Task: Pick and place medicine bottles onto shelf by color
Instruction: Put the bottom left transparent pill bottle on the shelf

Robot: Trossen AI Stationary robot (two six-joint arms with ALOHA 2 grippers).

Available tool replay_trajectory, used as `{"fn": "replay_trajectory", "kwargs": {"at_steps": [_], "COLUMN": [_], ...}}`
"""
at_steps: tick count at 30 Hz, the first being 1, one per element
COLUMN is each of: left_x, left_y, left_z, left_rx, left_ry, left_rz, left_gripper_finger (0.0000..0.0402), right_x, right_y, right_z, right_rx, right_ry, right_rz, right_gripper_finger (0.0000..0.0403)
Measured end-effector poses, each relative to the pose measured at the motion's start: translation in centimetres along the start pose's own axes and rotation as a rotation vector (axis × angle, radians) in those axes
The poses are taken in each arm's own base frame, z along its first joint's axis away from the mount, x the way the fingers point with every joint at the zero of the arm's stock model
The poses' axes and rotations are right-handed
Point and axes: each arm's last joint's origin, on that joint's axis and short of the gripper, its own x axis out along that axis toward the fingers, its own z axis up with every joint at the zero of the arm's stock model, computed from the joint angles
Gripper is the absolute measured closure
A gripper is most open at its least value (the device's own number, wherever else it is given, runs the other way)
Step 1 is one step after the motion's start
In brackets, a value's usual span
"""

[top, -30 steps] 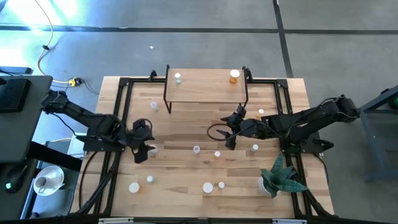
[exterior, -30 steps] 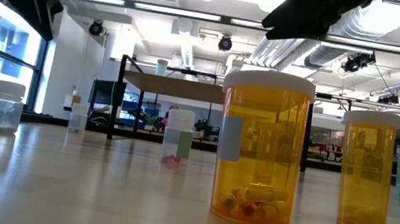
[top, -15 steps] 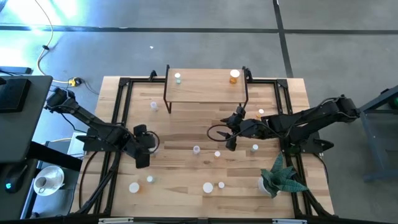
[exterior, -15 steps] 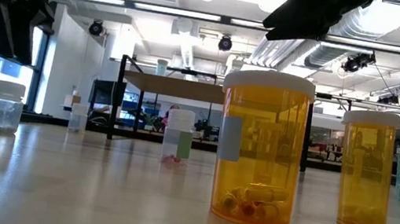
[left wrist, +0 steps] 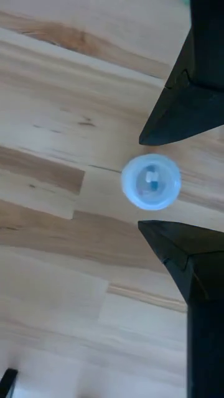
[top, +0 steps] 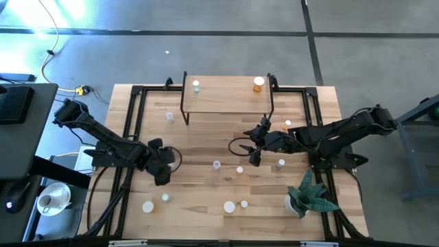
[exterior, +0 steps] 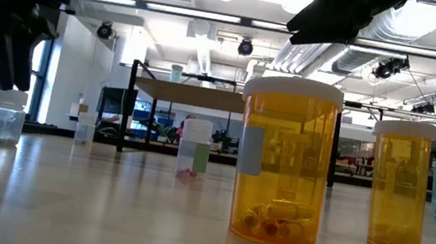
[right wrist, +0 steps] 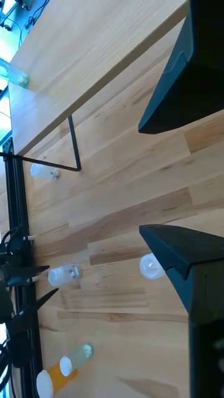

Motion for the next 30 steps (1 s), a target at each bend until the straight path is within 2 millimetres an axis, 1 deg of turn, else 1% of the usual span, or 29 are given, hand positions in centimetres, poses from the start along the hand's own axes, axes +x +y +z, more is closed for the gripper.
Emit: {"fn": "replay_trajectory", "kwargs": {"at_steps": [12, 22, 30], "left_x": [0.1, 1.8, 2.0], "left_y": [-0.1, -0.9, -1.0], "left_z": [0.1, 0.0, 0.0], "left_rx": [-0.058, -0.029, -0.028], "left_ry": [0.002, 0.075, 0.075], "left_rz": [-0.003, 0.051, 0.054], "left_gripper_finger": [0.0208, 0.0236, 0.0243], "right_x": [0.0, 0.0, 0.0], "right_y": [0.0, 0.0, 0.0], "right_z": [-0.1, -0.1, 0.0], "right_rx": [-0.003, -0.003, -0.003], "right_ry": [0.005, 0.005, 0.004], "right_rz": [0.001, 0.0, -0.002], "right_gripper_finger": [0.016, 0.016, 0.016]}}
